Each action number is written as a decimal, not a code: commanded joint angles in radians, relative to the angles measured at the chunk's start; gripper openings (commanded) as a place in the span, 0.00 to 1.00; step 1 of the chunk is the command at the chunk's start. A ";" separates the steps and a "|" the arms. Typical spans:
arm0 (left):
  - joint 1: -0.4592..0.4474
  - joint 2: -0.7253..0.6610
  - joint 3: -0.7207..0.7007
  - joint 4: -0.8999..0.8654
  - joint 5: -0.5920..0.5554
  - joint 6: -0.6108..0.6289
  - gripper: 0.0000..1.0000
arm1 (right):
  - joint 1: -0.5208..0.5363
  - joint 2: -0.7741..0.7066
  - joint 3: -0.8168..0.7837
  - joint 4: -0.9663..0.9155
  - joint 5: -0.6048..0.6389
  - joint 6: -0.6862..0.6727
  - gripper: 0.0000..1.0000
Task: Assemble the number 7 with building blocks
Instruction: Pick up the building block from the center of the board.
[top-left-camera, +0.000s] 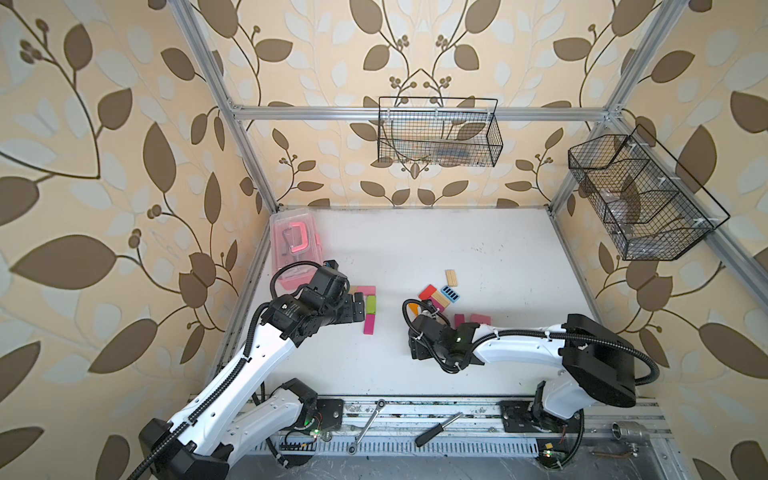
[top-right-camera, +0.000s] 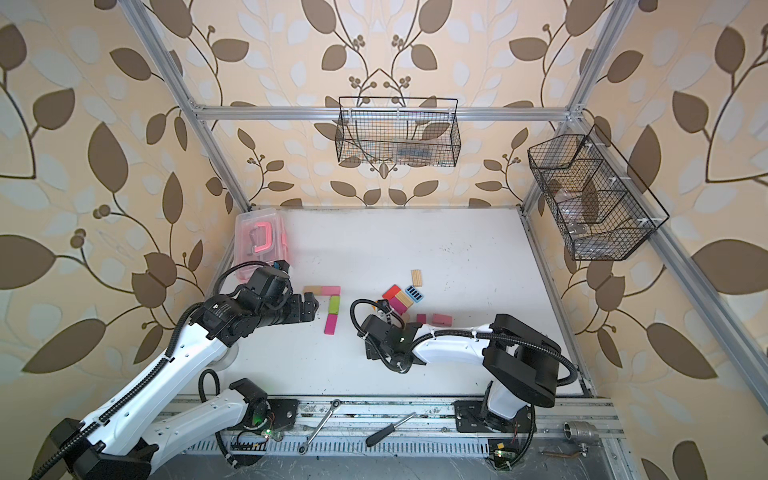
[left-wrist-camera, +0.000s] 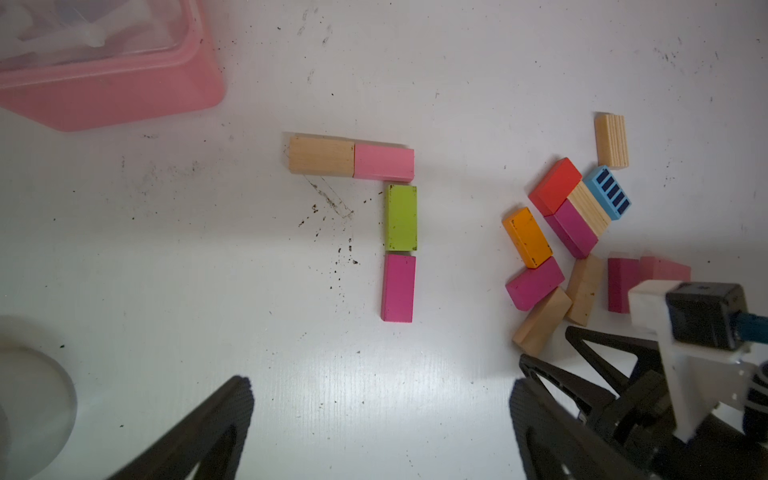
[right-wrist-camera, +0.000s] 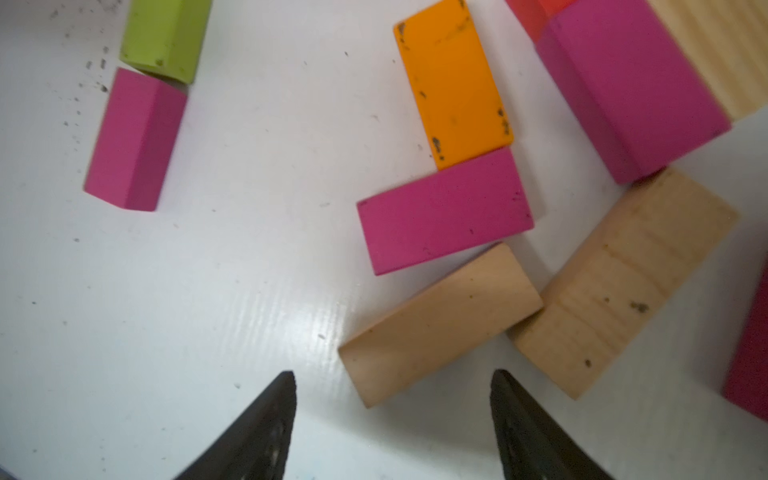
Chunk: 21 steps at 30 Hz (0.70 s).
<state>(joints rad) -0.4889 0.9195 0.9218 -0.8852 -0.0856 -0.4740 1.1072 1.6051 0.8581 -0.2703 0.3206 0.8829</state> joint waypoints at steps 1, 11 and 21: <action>0.011 -0.023 -0.014 0.035 0.021 0.028 0.99 | -0.004 0.028 0.112 -0.087 0.091 0.012 0.76; 0.012 -0.089 -0.027 0.041 0.020 0.025 0.99 | -0.137 0.064 0.143 -0.089 -0.014 -0.070 0.76; 0.012 -0.102 -0.027 0.043 0.024 0.025 0.99 | -0.188 0.146 0.142 -0.017 -0.149 -0.103 0.76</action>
<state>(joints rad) -0.4889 0.8333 0.9016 -0.8593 -0.0601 -0.4690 0.9199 1.7184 0.9897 -0.3096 0.2302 0.7902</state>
